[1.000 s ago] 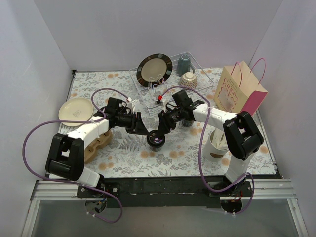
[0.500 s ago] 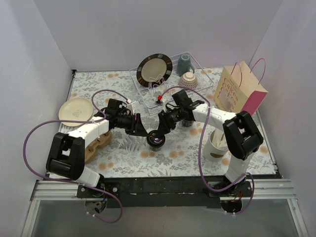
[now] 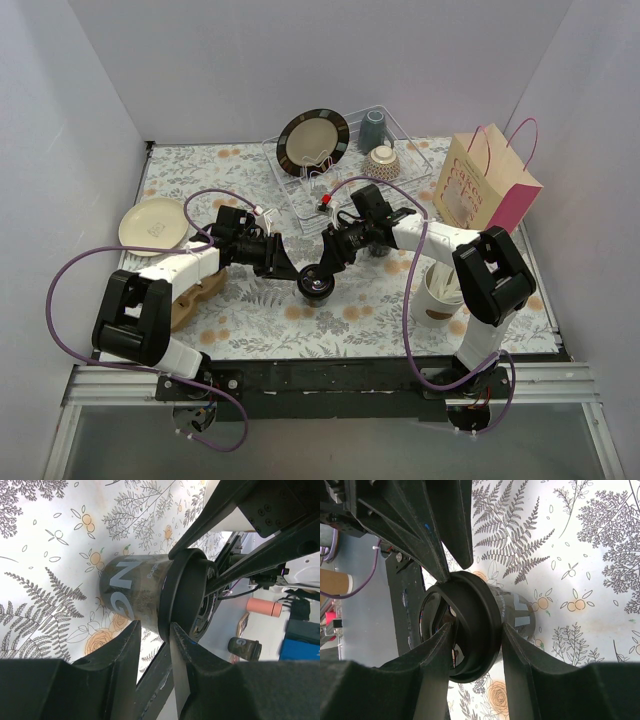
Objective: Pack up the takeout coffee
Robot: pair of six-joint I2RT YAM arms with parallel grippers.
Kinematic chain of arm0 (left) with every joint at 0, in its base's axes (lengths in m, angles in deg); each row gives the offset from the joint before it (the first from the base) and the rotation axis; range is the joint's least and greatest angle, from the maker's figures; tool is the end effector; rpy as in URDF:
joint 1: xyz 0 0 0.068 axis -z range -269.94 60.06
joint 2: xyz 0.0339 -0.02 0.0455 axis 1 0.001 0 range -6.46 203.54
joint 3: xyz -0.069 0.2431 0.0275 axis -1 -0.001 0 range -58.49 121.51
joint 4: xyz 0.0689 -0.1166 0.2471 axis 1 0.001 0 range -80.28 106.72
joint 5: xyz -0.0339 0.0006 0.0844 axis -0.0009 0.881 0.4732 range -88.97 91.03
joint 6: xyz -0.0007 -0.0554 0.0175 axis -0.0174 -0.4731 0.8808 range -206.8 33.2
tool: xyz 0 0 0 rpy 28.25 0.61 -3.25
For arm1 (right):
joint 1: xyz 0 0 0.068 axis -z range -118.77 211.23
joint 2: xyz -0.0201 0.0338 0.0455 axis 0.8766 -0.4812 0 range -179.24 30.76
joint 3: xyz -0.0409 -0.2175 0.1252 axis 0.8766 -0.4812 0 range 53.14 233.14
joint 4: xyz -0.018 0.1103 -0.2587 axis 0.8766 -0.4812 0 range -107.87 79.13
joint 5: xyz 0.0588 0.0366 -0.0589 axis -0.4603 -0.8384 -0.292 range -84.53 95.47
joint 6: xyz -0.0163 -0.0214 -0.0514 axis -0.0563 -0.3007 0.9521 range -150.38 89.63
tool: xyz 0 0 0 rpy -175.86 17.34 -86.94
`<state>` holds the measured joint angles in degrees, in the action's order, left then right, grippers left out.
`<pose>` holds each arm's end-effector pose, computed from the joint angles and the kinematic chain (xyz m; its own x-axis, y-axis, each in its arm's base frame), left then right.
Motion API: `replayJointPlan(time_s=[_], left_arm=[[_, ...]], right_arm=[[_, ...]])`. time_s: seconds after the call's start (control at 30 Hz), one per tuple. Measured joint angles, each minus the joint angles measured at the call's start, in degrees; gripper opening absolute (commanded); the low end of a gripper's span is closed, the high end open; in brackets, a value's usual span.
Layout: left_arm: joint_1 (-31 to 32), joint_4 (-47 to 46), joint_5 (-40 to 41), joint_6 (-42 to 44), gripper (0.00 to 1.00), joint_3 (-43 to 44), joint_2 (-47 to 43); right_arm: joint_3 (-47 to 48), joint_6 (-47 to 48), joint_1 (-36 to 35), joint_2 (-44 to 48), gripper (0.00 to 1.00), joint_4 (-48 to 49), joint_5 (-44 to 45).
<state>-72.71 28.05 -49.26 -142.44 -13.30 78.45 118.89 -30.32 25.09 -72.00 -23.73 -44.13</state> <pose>0.2722 -0.1180 0.1477 -0.9346 -0.2624 0.2400 -0.3427 0.4839 -0.8053 0.2948 0.2545 0.1626 -0.6166 -0.4511 -0.6452 -0.7793 0.2333 0.5816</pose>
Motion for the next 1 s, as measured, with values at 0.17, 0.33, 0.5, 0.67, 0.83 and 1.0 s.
replayJointPlan(time_s=[0.17,0.33,0.5,0.67,0.83,1.0], left_arm=[[0.1,-0.9,0.6,-2.0,0.29,-0.8,-0.3],[0.1,-0.9,0.2,-3.3,0.29,-0.5,1.2],[-0.1,-0.7,-0.3,-4.4,0.29,-0.1,2.2],[-0.1,1.2,-0.1,-4.8,0.38,1.1,2.9],[0.5,6.8,2.9,-3.9,0.41,5.0,3.9],[1.0,9.7,4.8,-3.0,0.42,7.0,4.0]], right_arm=[[-1.9,-1.2,0.2,0.6,0.17,3.5,-0.5],[-2.7,-1.7,0.3,0.8,0.17,5.0,-0.5],[-2.9,-2.0,0.3,0.9,0.17,5.6,-0.5],[-2.8,-2.0,0.4,0.9,0.17,5.4,-0.5],[-1.8,-1.5,0.4,0.9,0.17,3.6,0.2],[-1.3,-0.6,0.4,0.8,0.17,2.3,0.3]])
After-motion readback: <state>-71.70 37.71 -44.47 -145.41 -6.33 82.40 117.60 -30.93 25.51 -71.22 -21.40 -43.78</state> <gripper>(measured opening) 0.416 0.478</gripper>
